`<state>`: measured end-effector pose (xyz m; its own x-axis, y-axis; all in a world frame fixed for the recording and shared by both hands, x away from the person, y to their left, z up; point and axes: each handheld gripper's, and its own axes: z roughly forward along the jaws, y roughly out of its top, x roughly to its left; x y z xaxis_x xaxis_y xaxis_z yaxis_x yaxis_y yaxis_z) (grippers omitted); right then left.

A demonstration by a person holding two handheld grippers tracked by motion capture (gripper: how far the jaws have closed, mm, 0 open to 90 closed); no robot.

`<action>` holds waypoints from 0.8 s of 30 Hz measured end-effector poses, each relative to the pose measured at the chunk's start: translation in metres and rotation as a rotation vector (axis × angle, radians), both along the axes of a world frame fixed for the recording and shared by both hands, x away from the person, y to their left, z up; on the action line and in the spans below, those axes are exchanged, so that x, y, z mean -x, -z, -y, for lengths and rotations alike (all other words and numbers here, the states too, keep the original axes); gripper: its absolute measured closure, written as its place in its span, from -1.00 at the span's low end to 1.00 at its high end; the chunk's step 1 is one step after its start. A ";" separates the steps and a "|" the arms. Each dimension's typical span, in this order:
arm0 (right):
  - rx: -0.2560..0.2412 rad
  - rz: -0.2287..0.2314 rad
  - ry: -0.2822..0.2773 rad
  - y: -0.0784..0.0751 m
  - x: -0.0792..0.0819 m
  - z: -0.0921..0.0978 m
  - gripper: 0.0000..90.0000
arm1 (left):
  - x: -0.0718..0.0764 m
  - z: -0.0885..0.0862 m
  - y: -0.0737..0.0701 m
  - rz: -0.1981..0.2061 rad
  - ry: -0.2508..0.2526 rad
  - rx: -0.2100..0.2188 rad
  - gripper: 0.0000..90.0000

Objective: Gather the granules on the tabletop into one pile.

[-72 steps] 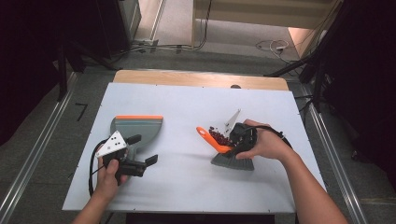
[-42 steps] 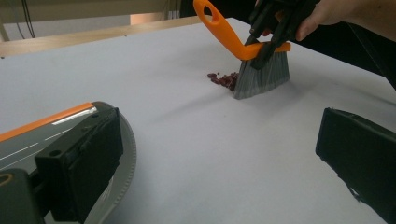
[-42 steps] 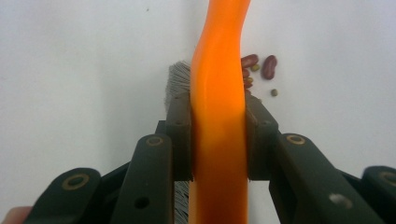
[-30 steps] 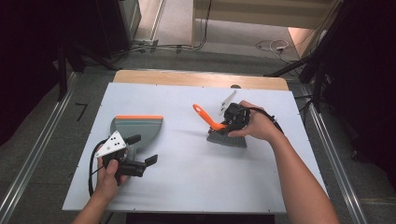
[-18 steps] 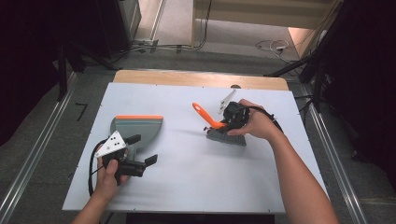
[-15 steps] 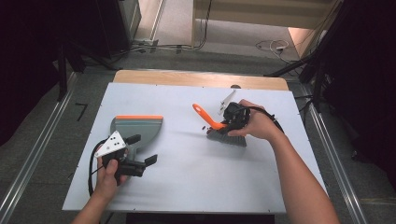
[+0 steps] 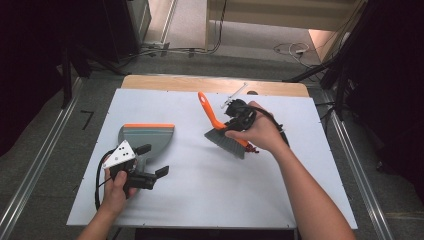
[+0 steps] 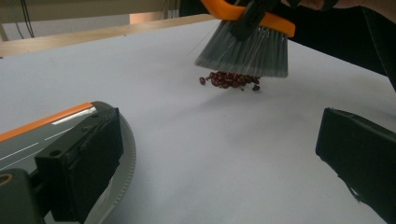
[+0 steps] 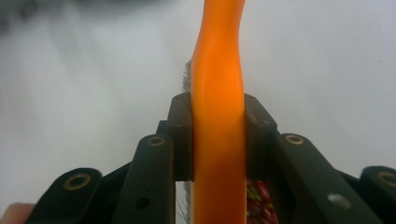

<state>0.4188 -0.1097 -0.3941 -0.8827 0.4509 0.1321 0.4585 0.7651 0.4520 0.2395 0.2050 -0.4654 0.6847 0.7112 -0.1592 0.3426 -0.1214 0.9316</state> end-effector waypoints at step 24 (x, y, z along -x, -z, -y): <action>-0.068 -0.316 0.503 0.063 -0.045 0.033 0.48 | 0.001 -0.002 -0.001 0.003 -0.001 0.004 -0.96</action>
<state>0.4642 -0.1422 -0.4567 -0.4760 0.7849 0.3967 0.8774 0.3934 0.2745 0.2386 0.2067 -0.4643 0.6842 0.7115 -0.1601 0.3404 -0.1175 0.9329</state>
